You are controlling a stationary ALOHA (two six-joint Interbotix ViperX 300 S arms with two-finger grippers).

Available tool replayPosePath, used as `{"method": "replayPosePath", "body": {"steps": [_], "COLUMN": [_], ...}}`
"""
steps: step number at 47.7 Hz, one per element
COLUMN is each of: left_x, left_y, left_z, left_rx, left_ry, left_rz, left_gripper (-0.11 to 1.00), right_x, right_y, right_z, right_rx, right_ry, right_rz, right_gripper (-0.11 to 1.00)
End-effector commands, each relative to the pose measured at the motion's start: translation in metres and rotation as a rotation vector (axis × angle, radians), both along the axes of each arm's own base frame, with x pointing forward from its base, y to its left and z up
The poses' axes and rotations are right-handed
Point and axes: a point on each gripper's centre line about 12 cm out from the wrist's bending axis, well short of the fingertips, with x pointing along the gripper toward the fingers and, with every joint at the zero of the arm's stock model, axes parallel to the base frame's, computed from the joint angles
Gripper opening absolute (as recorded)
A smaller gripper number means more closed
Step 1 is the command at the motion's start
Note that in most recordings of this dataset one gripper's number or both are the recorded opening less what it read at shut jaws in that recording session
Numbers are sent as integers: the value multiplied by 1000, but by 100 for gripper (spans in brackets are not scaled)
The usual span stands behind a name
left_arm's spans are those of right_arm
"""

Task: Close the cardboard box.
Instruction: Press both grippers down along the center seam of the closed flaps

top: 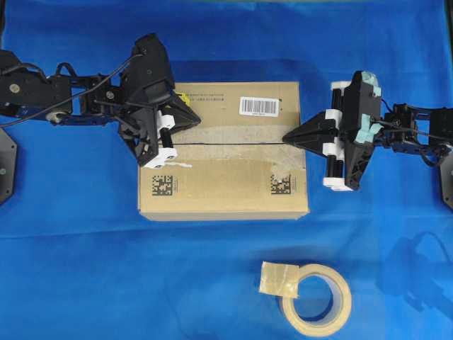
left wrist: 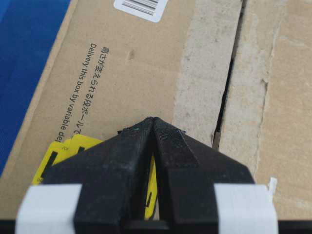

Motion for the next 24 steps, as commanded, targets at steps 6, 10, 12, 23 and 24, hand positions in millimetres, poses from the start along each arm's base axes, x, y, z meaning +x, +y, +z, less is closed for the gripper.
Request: {"method": "replayPosePath", "body": {"steps": [6,10,12,23,24], "left_x": [-7,-13,-16,-36,-38], "left_y": [-10,-16,-19,-31,-31], "left_z": [16,17,16,0,-2], "left_rx": [35,53,58,83,86], "left_ry": [-187,-276,-315,-426,-428], "left_rz": [-24,-41,-47,-80,-81], "left_gripper": [0,0,0,0,0], "right_x": [1,1,1,1,1], "right_y": [-1,-1,-1,-1,-1], "right_z": [5,5,6,6,6], "right_rx": [-1,0,0,-2,-1], "right_ry": [-21,-21,-23,-24,-24], "right_rz": [-5,-6,-6,-5,-7], "right_gripper": [0,0,0,0,0]}}
